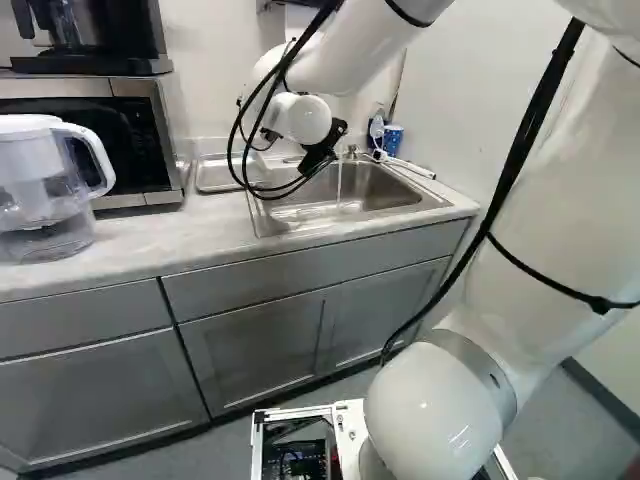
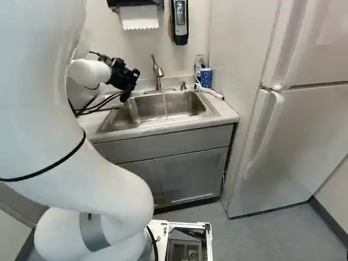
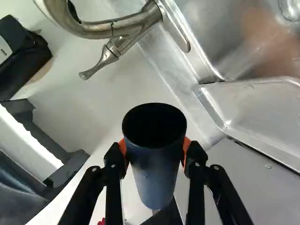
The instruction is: Rinse the cup and place it in the tray
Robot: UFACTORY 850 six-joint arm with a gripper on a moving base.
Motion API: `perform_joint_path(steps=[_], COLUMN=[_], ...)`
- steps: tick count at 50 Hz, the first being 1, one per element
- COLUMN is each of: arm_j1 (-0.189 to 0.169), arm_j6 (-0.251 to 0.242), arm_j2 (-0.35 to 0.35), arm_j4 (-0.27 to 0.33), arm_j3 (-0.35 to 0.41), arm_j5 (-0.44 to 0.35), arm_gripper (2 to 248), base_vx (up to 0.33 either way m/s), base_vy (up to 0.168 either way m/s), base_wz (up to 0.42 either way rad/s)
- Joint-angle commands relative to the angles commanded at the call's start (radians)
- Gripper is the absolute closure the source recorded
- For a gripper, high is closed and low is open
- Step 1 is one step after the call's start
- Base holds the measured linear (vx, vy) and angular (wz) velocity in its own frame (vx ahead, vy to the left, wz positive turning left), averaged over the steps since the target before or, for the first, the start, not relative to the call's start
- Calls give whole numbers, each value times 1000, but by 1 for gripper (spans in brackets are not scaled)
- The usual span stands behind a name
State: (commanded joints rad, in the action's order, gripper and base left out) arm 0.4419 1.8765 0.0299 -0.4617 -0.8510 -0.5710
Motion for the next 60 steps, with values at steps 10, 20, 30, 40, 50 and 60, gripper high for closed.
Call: perform_joint_path(steps=[10,20,30,40,50,60], arm_j1=[0,0,0,0,0,0], arm_j6=[-26,-118,-222,-327,-432,-537], arm_j2=[0,0,0,0,0,0], arm_j4=[0,0,0,0,0,0], arm_j3=[0,0,0,0,0,0], arm_j5=[0,0,0,0,0,0], arm_gripper=[125,125,125,125,125,125], base_vx=[0,0,0,0,0,0], base_vy=[0,0,0,0,0,0], base_wz=[0,0,0,0,0,0])
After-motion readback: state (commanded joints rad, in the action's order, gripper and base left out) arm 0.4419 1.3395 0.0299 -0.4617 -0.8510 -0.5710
